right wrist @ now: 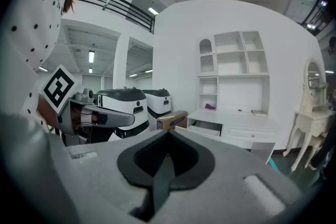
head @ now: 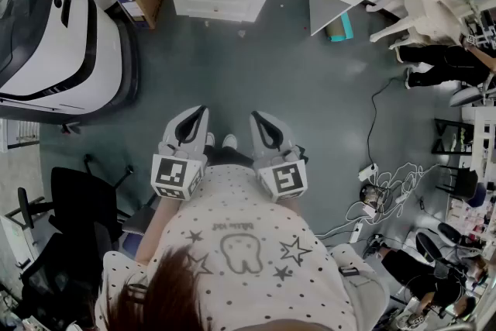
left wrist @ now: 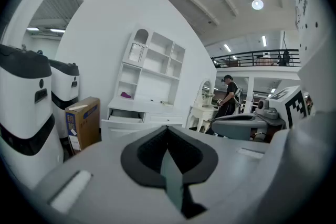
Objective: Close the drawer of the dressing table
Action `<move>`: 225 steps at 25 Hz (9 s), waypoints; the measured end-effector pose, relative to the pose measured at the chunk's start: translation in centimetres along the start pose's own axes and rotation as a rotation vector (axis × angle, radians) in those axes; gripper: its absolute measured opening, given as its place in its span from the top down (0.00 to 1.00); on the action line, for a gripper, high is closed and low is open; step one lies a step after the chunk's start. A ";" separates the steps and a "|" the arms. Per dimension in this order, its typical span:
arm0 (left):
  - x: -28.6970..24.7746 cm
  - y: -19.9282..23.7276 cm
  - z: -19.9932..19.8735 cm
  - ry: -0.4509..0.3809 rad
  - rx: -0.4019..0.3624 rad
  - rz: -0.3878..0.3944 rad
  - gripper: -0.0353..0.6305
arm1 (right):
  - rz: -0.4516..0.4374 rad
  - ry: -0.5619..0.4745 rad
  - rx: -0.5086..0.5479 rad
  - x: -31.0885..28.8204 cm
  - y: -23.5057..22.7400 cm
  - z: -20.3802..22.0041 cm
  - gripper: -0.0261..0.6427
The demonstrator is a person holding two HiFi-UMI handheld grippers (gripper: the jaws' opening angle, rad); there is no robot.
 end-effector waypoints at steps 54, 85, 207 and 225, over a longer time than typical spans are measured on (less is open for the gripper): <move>-9.3 8.7 -3.2 -0.042 0.007 0.056 0.95 | 0.073 -0.069 -0.027 -9.7 -5.9 -3.6 0.97; -19.3 12.7 -6.2 -0.050 0.031 -0.048 0.96 | -0.060 -0.007 -0.055 -19.0 -13.6 -6.6 0.97; -41.2 24.4 10.7 0.457 0.183 -0.253 0.85 | -0.102 0.023 -0.010 -36.4 -39.0 -13.2 0.97; -44.8 25.5 23.1 0.799 0.262 -0.186 0.71 | -0.071 0.045 -0.025 -36.5 -40.1 -12.9 0.97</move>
Point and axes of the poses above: the fingertips, and each gripper's own axes: x backward along the fingers, y to its left, z out of its underside, the point moved 1 cm from there along x, backward along the fingers, and after that the axes turned 8 degrees about -x, right-handed, at the moved point
